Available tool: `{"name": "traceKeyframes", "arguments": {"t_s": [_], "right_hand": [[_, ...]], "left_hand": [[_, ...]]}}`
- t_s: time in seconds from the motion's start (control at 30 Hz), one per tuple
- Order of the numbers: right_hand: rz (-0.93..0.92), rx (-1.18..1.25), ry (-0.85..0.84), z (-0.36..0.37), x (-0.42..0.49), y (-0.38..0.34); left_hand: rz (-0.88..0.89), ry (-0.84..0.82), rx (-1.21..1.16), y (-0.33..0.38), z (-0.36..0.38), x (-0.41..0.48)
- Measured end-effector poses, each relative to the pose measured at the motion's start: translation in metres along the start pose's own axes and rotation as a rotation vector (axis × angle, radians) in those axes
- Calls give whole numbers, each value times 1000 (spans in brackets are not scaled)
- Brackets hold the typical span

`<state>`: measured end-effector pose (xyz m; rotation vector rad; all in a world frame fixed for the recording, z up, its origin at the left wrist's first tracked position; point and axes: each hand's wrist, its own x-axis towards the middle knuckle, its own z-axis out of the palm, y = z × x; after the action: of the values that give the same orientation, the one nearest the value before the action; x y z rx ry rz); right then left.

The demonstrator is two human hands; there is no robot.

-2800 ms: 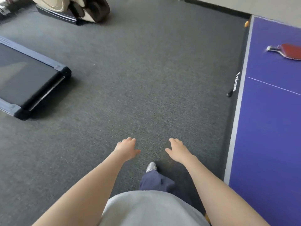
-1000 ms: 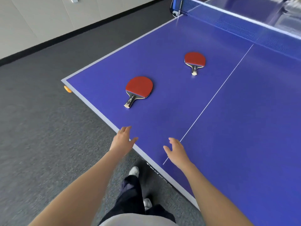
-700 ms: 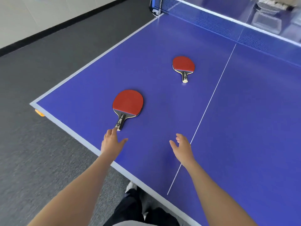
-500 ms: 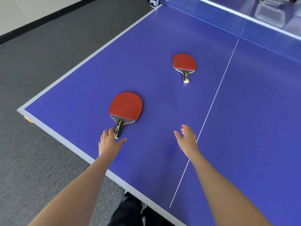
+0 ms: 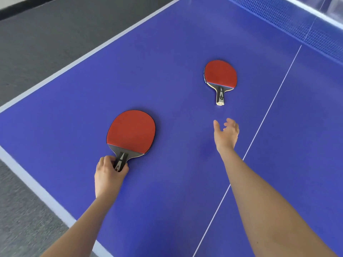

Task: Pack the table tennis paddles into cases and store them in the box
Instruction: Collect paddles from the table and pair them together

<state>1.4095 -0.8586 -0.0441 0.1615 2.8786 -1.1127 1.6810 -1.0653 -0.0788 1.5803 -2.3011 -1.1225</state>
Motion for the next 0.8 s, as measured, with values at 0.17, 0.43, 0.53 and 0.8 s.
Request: {"name": "traceKeyframes", "arguments": {"t_s": [0.17,0.43,0.53,0.8], "right_hand": [[-26,-45,56,24,69,-3],[-46,-239,72,58,134,-13],[-74,-334,62,65,146,-17],[-107,-154,79,54,139,-31]], "left_hand": [[-26,111,-158,31,29,8],[-41,185,-276,67,52,33],[-52,186,-274,70,55,39],[-51,154,-281,74,54,34]]}}
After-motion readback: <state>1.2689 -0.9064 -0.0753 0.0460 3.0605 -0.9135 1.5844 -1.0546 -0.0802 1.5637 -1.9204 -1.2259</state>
